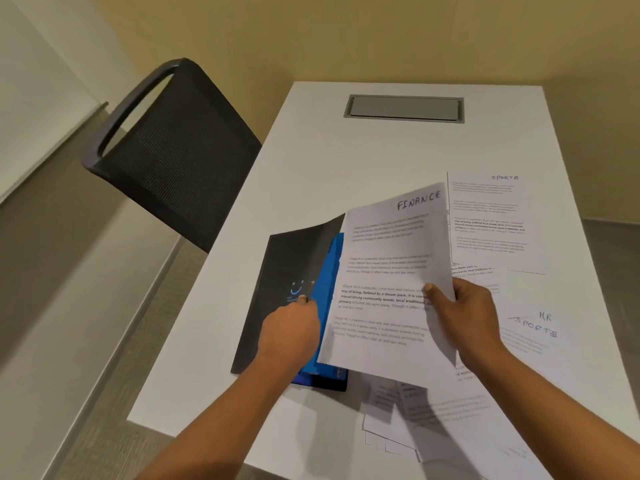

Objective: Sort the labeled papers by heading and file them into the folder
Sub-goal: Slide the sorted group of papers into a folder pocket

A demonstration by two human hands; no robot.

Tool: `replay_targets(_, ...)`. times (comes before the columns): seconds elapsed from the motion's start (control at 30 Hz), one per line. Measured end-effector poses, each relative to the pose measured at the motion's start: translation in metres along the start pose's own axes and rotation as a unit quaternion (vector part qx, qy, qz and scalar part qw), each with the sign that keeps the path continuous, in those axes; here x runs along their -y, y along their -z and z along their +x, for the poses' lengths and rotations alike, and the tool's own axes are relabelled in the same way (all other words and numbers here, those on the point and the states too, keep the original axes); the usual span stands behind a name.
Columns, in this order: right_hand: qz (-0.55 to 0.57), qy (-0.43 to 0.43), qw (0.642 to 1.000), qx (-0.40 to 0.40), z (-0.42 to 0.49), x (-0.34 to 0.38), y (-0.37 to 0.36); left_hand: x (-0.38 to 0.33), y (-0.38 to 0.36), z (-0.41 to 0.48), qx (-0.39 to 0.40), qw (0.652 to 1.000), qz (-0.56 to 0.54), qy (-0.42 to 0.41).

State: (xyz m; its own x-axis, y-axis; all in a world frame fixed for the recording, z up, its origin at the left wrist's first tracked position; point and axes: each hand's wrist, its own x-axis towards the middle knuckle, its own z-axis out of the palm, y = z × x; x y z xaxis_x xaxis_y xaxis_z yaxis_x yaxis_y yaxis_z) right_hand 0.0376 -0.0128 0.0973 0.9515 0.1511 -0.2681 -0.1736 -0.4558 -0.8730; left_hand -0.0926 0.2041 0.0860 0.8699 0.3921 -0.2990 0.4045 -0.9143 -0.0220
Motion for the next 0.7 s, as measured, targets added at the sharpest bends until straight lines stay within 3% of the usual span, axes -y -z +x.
replay_targets(0.3, -0.067, 0.006, 0.997, 0.041, -0.013, -0.006, -0.031, -0.021, 0.003, -0.014, 0.027, 0.999, -0.028, -0.025)
replay_targets(0.47, -0.084, -0.009, 0.986, 0.14, -0.018, -0.004, -0.05, -0.023, 0.001, -0.015, 0.019, 0.998, -0.046, -0.026)
replay_targets(0.7, -0.065, -0.039, 0.993, 0.088, -0.01, 0.004, -0.052, -0.022, 0.004, -0.016, 0.023, 0.996, -0.08, -0.015)
